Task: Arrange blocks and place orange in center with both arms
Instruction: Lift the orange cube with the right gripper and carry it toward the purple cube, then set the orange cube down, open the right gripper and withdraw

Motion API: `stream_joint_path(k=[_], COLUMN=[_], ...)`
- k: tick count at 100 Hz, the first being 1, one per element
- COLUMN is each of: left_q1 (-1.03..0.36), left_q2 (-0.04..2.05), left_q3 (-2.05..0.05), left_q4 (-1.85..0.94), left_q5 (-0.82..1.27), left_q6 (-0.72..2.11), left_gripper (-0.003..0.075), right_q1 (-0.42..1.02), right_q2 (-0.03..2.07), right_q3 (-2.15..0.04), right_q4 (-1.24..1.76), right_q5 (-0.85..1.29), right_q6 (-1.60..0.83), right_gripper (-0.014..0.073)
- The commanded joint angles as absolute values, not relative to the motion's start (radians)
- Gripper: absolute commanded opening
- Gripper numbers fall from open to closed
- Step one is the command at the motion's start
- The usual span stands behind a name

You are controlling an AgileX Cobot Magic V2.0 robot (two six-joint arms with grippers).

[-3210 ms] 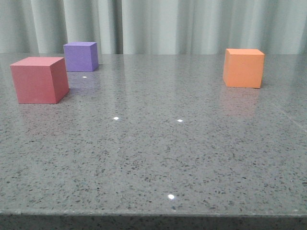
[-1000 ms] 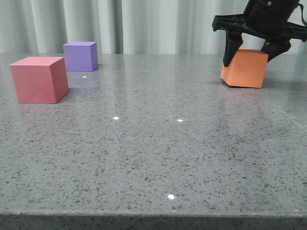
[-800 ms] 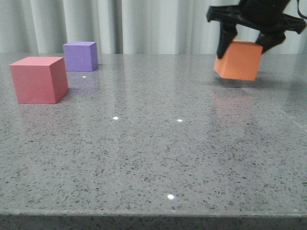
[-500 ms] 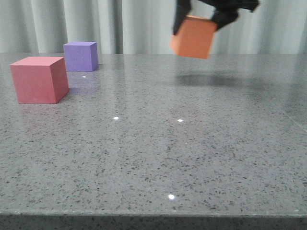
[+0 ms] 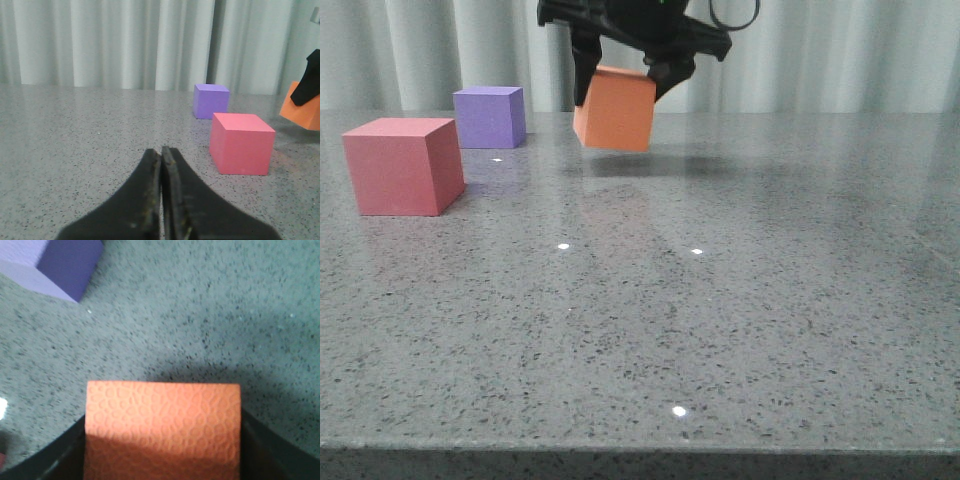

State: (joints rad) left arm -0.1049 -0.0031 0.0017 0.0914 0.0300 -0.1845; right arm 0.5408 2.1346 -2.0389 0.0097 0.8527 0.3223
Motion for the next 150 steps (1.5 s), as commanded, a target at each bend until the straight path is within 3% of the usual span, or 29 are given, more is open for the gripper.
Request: stream_joint_path(k=[1, 17, 29, 63, 87, 121, 138, 150], left_q1=[-0.103, -0.103, -0.103, -0.103, -0.103, -0.103, -0.103, -0.103], left_q2=[-0.041, -0.041, -0.041, -0.041, -0.041, -0.041, -0.041, -0.041], left_q3=[0.045, 0.045, 0.045, 0.045, 0.045, 0.045, 0.045, 0.045], left_q4=[0.084, 0.084, 0.084, 0.084, 0.084, 0.084, 0.084, 0.084], left_q5=[-0.056, -0.056, -0.056, -0.056, -0.056, -0.056, -0.056, -0.056], left_q6=[-0.187, -0.187, -0.187, -0.187, -0.187, -0.187, -0.187, -0.187], left_gripper=[-0.0020, -0.0020, -0.0020, -0.0020, -0.0020, -0.0020, -0.0020, -0.0020], right_q1=[0.541, 0.549, 0.553, 0.553, 0.546, 0.424, 0.350, 0.306], right_q2=[2.080, 2.080, 2.080, 2.019, 1.901, 1.753, 1.647, 1.523], right_q3=[-2.077, -2.077, -2.077, -2.110, -2.116, -2.107, -1.956, -1.731], right_q4=[-0.008, -0.008, -0.008, -0.036, -0.257, -0.279, -0.279, -0.271], right_q5=[0.834, 0.834, 0.833, 0.904, 1.010, 1.122, 1.100, 0.996], right_q6=[0.324, 0.324, 0.324, 0.322, 0.315, 0.315, 0.315, 0.320], right_gripper=[0.0386, 0.0545, 0.0596, 0.0595, 0.0595, 0.0595, 0.0595, 0.0595])
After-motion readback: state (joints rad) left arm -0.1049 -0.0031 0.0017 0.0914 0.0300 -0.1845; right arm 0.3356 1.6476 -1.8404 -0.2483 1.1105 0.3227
